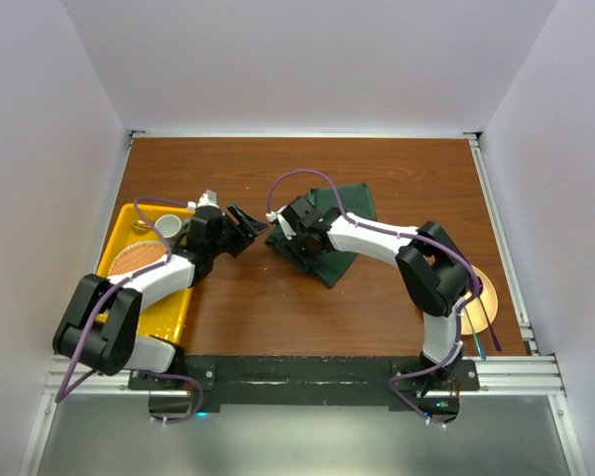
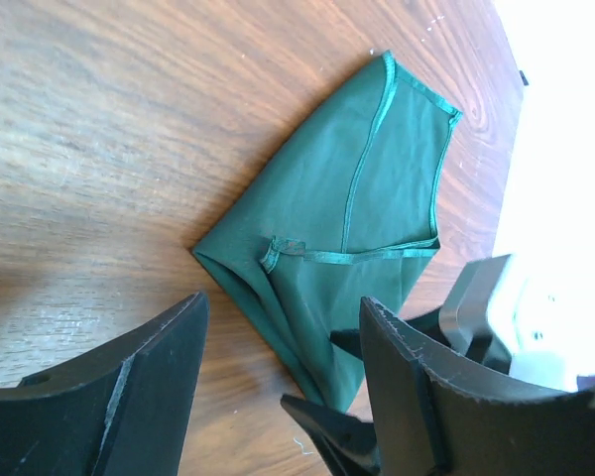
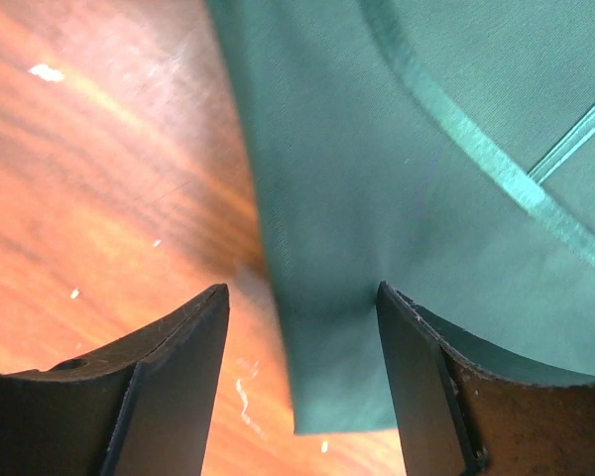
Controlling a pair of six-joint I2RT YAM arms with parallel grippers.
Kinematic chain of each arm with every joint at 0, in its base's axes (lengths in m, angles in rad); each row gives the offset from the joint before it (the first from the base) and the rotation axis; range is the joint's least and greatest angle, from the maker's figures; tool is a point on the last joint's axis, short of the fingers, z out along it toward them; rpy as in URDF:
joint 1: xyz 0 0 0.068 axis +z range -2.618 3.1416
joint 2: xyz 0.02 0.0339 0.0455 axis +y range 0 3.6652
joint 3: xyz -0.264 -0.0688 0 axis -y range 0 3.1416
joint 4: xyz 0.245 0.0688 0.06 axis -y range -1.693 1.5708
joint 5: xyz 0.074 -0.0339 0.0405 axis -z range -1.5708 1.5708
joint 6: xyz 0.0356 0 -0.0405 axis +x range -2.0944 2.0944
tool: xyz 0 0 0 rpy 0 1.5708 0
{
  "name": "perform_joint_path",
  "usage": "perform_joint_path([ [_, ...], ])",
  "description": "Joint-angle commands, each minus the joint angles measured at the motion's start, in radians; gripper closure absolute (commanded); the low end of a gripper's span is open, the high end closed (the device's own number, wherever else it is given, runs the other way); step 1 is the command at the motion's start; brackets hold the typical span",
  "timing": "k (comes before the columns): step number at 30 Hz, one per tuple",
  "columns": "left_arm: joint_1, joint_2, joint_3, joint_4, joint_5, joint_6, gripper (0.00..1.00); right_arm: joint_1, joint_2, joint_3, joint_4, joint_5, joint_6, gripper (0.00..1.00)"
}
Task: Fold the napkin, place the utensils inside, and roll it up
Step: Roll the napkin with the utensil
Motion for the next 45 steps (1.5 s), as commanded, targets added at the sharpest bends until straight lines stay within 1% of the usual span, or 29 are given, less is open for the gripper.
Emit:
perform_joint_path([
  [1,0.016,-0.030,0.016,-0.032,0.006,0.063,0.34,0.021,-0.072,0.052,-0.050,0.054,-0.001,0.34],
  [5,0.019,-0.043,0.006,-0.038,0.023,0.065,0.34,0.035,-0.113,0.037,-0.050,0.068,-0.009,0.34],
  [7,0.022,-0.053,0.000,-0.039,0.020,0.065,0.34,0.047,-0.121,0.031,-0.050,0.060,-0.007,0.37],
  [11,0.034,-0.061,-0.006,-0.036,0.026,0.066,0.34,0.062,-0.122,-0.001,-0.031,0.055,-0.010,0.61],
  [12,0.036,-0.060,-0.004,-0.036,0.029,0.065,0.34,0.064,-0.121,-0.008,-0.024,0.060,-0.010,0.62],
  [19,0.037,-0.075,-0.007,-0.044,0.037,0.073,0.35,0.062,-0.078,-0.009,-0.001,0.083,-0.013,0.57],
  [21,0.039,-0.079,-0.009,-0.049,0.034,0.074,0.35,0.064,-0.070,-0.017,0.009,0.083,-0.047,0.52],
  [24,0.042,-0.087,-0.011,-0.052,0.033,0.074,0.35,0.064,-0.047,-0.029,0.021,0.086,-0.050,0.52],
  [27,0.042,-0.089,-0.014,-0.052,0.034,0.073,0.35,0.067,-0.033,-0.051,0.038,0.086,-0.048,0.53],
  [30,0.042,-0.087,-0.017,-0.053,0.031,0.071,0.35,0.068,-0.018,-0.061,0.052,0.092,-0.041,0.57],
  [36,0.044,-0.079,-0.023,-0.052,0.036,0.074,0.35,0.076,0.017,-0.090,0.088,0.117,-0.027,0.56],
  [39,0.047,-0.076,-0.032,-0.046,0.039,0.073,0.35,0.088,0.043,-0.097,0.092,0.158,-0.027,0.58],
  [41,0.051,-0.069,-0.034,-0.039,0.048,0.073,0.35,0.092,0.053,-0.110,0.108,0.167,0.007,0.59],
  [43,0.054,-0.063,-0.037,-0.035,0.057,0.074,0.34,0.088,0.062,-0.124,0.125,0.172,0.016,0.63],
  [45,0.056,-0.060,-0.040,-0.032,0.060,0.076,0.34,0.090,0.069,-0.126,0.130,0.170,0.022,0.71],
])
